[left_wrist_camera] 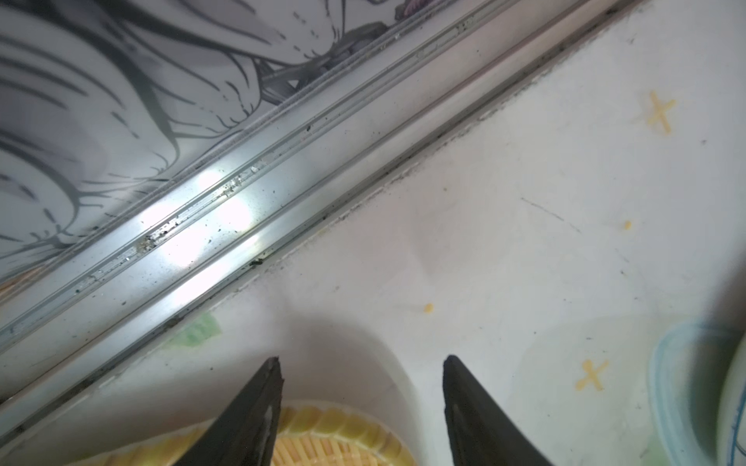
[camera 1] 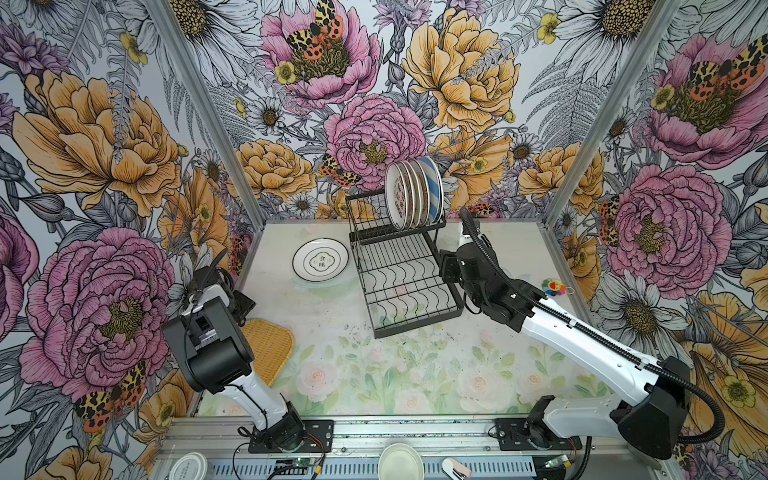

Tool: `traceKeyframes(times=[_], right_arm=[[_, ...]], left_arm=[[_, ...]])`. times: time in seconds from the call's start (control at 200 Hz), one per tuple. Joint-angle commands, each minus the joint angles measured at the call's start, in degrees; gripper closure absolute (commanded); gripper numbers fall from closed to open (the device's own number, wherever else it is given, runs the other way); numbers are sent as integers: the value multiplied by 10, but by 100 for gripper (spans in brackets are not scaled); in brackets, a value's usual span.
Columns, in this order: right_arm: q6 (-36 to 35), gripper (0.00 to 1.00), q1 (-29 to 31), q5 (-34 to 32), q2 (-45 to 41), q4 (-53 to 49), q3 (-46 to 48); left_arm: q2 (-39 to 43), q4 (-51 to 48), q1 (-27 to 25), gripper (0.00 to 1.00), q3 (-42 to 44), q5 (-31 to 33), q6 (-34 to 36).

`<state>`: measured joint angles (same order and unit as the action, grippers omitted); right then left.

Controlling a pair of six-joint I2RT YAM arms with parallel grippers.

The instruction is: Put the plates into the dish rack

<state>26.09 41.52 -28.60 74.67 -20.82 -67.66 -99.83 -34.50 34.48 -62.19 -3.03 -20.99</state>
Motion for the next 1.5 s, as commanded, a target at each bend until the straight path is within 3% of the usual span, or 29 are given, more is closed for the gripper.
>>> traceKeyframes(times=[0.0, 0.25, 0.48, 0.681, 0.951, 1.336, 1.491], right_arm=[[5, 37, -6, -3, -15, 1, 2], [5, 37, -6, -2, -12, 2, 2], [7, 36, -6, 1, -16, 1, 7], [8, 36, -10, 5, -17, 2, 12], [6, 36, -15, 11, -20, 2, 15], [8, 35, -21, 16, -23, 1, 20], [6, 35, -22, 16, -24, 2, 20]], left_arm=[[20, -22, -9, 36, 21, -35, -1], [70, -28, -24, 34, 39, -45, -11], [136, -38, 27, 13, 65, 6, -50], [191, -44, 88, 2, 109, -14, -92], [216, -48, 156, 1, 163, -45, -136], [248, -83, 164, 1, 179, 69, -135], [246, -84, 173, 1, 194, 82, -136]])
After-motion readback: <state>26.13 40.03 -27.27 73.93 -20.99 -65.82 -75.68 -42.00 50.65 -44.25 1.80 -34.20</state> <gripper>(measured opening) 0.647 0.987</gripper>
